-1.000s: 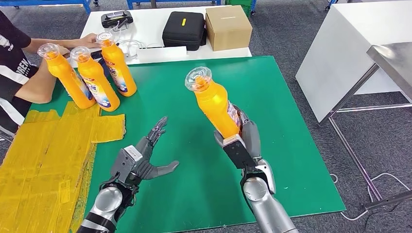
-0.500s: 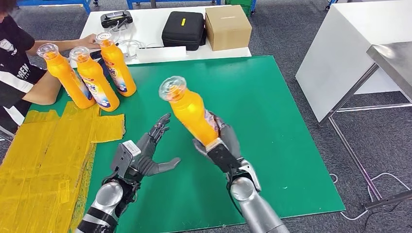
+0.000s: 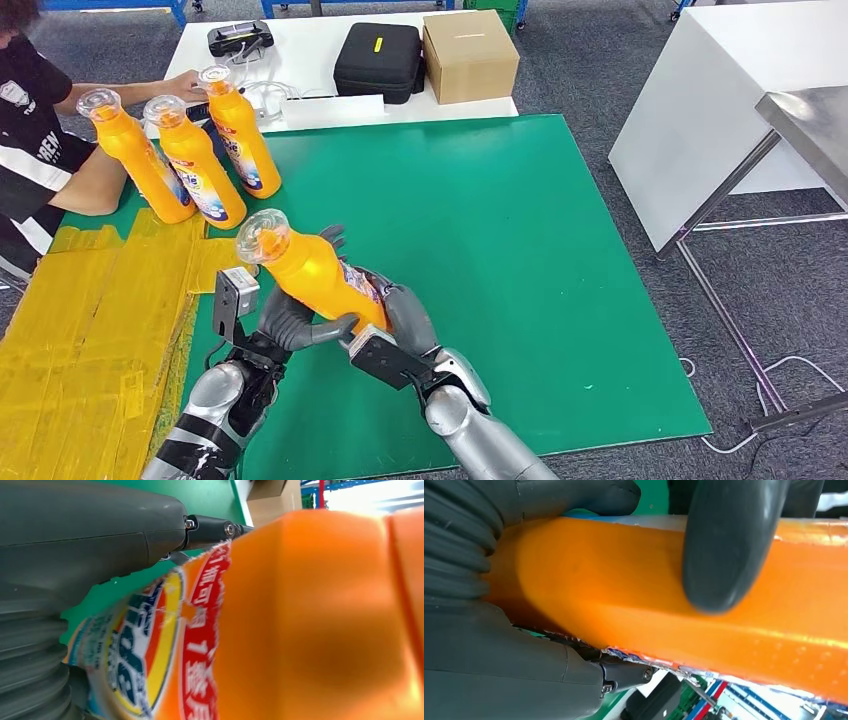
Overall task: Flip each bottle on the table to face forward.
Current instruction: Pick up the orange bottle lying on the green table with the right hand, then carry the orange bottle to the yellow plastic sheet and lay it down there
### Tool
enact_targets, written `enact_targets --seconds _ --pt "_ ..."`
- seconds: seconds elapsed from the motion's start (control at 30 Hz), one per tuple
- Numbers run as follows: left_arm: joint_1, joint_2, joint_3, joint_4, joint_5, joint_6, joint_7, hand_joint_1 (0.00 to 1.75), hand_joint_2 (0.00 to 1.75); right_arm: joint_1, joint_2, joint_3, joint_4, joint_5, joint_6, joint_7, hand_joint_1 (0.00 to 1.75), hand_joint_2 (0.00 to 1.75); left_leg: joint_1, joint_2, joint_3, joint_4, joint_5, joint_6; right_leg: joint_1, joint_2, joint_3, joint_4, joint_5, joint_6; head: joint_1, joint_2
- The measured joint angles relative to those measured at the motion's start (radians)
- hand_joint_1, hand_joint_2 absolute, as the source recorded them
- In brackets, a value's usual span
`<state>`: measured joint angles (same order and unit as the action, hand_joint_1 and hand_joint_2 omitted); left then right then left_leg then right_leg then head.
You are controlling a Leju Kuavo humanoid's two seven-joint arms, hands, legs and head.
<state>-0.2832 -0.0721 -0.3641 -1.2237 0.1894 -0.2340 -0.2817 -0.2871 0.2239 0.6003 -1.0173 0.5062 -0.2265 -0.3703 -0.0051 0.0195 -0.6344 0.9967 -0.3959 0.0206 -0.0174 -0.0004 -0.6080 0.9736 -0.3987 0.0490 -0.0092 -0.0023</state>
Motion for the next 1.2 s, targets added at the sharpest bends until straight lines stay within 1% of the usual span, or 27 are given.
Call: enact_targets --seconds 0.37,0.4,0.5,0.53,1.0,1.03,1.13,1.17,1.2 --pt "-0.003 -0.002 0.006 0.04 0.064 0.0 -0.001 0.02 1.75 -0.041 0.002 0.061 0.061 0.024 -0.023 0.003 1.75 1.75 0.0 0.0 0.0 0.0 0.0 0.0 0.0 0.0 -0.001 0.0 0.0 0.0 0.0 0.0" --pt "-0.003 -0.002 0.006 0.042 0.066 0.001 -0.001 0.41 1.75 -0.044 0.002 0.064 0.065 0.024 -0.025 0.003 1.75 1.75 0.0 0.0 0.0 0.0 0.0 0.0 0.0 0.0 0.0 0.0 0.0 0.0 0.0 0.0" --pt "-0.004 -0.003 0.007 0.046 0.073 0.005 -0.001 1.7 1.75 -0.049 0.002 0.069 0.075 0.023 -0.03 0.004 1.75 1.75 0.0 0.0 0.0 0.0 0.0 0.0 0.0 0.0 -0.001 0.0 0.0 0.0 0.0 0.0" --pt "-0.004 -0.004 0.008 0.046 0.076 0.008 -0.001 1.75 1.75 -0.051 0.003 0.07 0.078 0.023 -0.032 0.004 1.75 1.75 0.0 0.0 0.0 0.0 0.0 0.0 0.0 0.0 -0.001 0.0 0.0 0.0 0.0 0.0" --pt "-0.003 -0.017 0.015 0.049 0.106 0.074 -0.011 1.75 1.75 -0.056 0.005 0.079 0.095 -0.016 -0.06 0.006 1.75 1.75 0.0 0.0 0.0 0.0 0.0 0.0 0.0 0.0 -0.001 0.0 0.0 0.0 0.0 0.0" --pt "-0.003 -0.018 0.015 0.049 0.11 0.075 -0.012 1.75 1.75 -0.056 0.005 0.08 0.095 -0.018 -0.063 0.006 1.56 1.75 0.0 0.0 0.0 0.0 0.0 0.0 0.0 0.0 -0.001 0.0 0.0 0.0 0.0 0.0" --pt "-0.003 -0.018 0.016 0.047 0.11 0.089 -0.02 1.75 1.75 -0.054 0.005 0.081 0.094 -0.022 -0.074 0.002 0.25 1.75 0.0 0.0 0.0 0.0 0.0 0.0 0.0 0.0 -0.001 0.0 0.0 0.0 0.0 0.0" --pt "-0.003 -0.018 0.019 0.045 0.094 0.116 -0.031 1.75 1.75 -0.05 0.005 0.08 0.092 -0.026 -0.082 -0.002 0.0 1.75 0.0 0.0 0.0 0.0 0.0 0.0 0.0 0.0 -0.001 0.0 0.0 0.0 0.0 0.0" --pt "-0.003 -0.019 0.022 0.042 0.063 0.159 -0.047 1.75 1.75 -0.044 0.005 0.08 0.086 -0.033 -0.091 -0.008 0.0 1.75 0.0 0.0 0.0 0.0 0.0 0.0 0.0 0.0 -0.001 0.0 0.0 0.0 0.0 0.0"
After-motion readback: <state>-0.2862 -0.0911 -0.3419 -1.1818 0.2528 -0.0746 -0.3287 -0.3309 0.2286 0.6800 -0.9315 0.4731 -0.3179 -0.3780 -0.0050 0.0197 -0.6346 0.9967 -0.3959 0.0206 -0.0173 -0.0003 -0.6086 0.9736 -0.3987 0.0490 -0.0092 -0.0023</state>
